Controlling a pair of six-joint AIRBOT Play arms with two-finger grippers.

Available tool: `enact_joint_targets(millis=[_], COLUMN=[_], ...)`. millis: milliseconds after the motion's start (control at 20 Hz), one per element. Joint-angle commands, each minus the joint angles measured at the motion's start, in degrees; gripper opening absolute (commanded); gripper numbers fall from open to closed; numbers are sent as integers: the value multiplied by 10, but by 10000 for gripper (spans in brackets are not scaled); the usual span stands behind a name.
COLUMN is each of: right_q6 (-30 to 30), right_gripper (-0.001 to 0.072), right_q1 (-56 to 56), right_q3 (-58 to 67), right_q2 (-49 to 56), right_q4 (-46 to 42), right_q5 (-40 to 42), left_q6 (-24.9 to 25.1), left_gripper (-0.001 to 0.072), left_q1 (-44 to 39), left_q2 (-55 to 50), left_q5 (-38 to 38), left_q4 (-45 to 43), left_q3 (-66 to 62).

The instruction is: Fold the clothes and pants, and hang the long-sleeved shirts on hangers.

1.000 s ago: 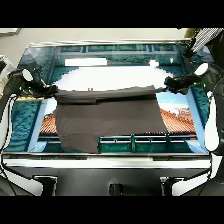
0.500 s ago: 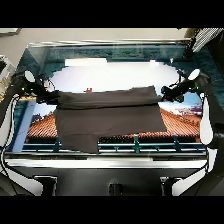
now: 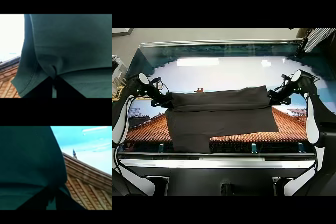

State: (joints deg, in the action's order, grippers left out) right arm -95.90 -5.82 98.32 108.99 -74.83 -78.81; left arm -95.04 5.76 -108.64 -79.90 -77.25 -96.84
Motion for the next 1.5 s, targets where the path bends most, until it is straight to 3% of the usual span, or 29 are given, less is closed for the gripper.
enact_joint_targets(millis=[0, 50, 150, 200, 400, 600, 850, 1050, 1450], right_q6=[-19, -19, 19, 44, 94, 112, 113, 113, 112], right_gripper=[336, 473, 498, 498, 497, 494, 478, 478, 477], right_q1=[4, 4, 3, 3, -58, -160, -176, -176, -176], right_q3=[0, 0, 0, 0, -11, -139, -277, -321, -329], right_q2=[1, 0, -18, -38, -119, -198, -271, -294, -318], right_q4=[2, 14, 16, -1, 10, 83, 99, 104, 115], right_q5=[-25, -40, -74, -83, -73, -70, -38, -43, -44], left_q6=[8, 16, 31, 42, 69, 101, 103, 151, 188], left_gripper=[107, 179, 418, 469, 470, 470, 470, 470, 470], left_q1=[3, 6, 19, 29, 100, 191, 209, 209, 209], left_q2=[0, 3, 21, 35, 141, 304, 451, 458, 456], left_q5=[0, -2, -13, -29, -60, -23, 40, 75, 112], left_q4=[3, 3, 1, 1, 47, 122, 142, 236, 281], left_q3=[-1, -5, -24, -34, 35, 299, 571, 661, 714])
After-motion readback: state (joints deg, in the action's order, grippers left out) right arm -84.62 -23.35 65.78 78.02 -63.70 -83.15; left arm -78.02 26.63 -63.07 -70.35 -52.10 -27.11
